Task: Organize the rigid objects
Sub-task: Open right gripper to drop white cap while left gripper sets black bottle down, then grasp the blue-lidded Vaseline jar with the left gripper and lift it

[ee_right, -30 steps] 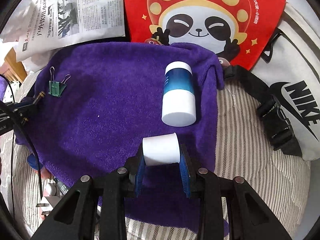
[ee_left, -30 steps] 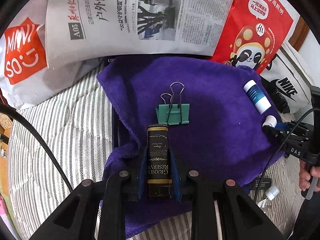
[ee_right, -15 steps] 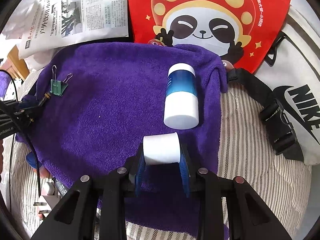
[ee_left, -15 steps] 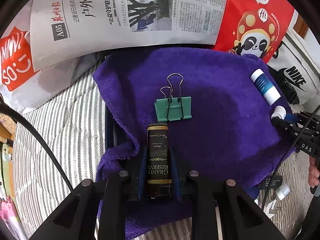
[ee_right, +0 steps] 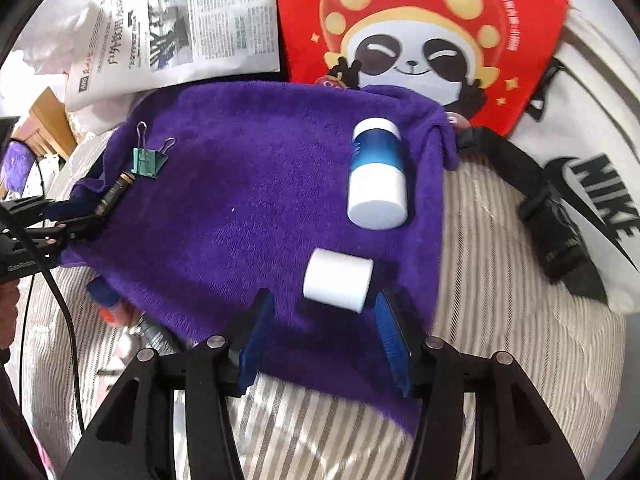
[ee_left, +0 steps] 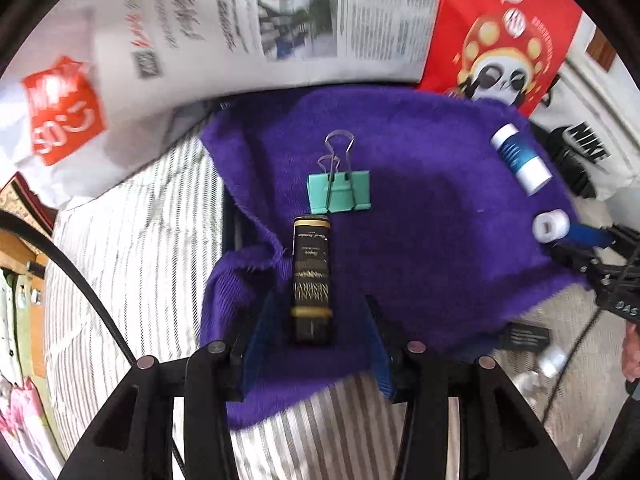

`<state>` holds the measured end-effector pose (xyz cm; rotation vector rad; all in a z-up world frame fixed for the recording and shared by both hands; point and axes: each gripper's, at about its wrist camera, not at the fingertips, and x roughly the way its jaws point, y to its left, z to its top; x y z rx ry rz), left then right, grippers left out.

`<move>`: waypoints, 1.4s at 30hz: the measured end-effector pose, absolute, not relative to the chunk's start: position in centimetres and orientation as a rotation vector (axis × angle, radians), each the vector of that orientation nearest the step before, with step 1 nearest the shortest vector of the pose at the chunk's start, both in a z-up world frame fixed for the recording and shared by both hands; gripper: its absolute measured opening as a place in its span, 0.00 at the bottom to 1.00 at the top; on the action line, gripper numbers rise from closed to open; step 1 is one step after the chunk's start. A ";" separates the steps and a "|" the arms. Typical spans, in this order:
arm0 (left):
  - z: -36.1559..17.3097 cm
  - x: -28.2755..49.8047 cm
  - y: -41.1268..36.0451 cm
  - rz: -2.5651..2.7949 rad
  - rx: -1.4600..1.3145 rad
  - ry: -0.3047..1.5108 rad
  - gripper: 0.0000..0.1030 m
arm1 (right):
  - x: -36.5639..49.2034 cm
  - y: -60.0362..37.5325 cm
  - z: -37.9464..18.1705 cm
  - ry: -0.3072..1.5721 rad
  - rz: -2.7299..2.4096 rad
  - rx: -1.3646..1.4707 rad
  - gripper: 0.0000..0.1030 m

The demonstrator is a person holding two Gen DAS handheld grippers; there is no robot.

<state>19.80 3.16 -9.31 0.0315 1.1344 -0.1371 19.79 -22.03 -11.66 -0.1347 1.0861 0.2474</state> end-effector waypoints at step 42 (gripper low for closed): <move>-12.0 16.0 -2.9 -0.132 -0.095 1.166 0.34 | 4.2 -30.5 -10.9 1.047 0.138 0.012 0.51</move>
